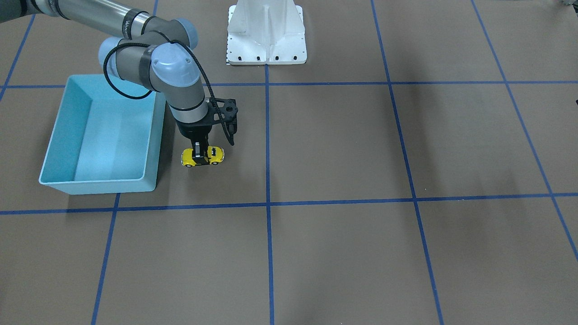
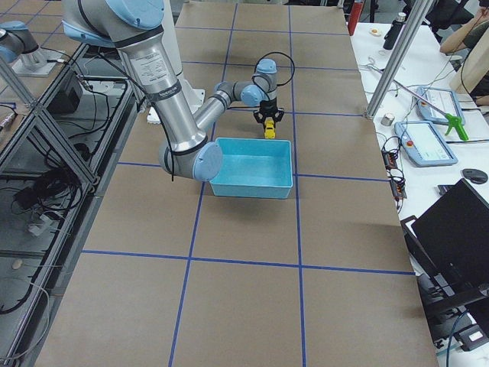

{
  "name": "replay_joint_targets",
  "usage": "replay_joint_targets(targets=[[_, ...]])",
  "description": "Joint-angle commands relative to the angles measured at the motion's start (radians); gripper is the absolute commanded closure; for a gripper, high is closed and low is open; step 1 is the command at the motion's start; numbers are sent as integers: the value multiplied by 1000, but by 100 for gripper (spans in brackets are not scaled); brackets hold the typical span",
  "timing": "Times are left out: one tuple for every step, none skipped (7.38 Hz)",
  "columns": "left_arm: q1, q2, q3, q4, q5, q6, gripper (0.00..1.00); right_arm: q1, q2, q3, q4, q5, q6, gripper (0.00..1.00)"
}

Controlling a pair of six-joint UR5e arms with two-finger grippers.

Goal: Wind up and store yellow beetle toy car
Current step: 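Lift the car and carry it over the blue bin with the right gripper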

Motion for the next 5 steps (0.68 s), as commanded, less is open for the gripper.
replay_joint_targets(targets=[[0,0,2,-2,0,0,0,38,114,42,-192,3,-10,100],[0,0,0,-3,0,0,0,91,116,112,-310,6,-33,100],[0,0,0,-3,0,0,0,143,96,193,-407,17,-144,100],[0,0,0,-3,0,0,0,192,31,259,-431,50,-216,100],[0,0,0,-3,0,0,0,216,-67,337,-433,61,-284,100]])
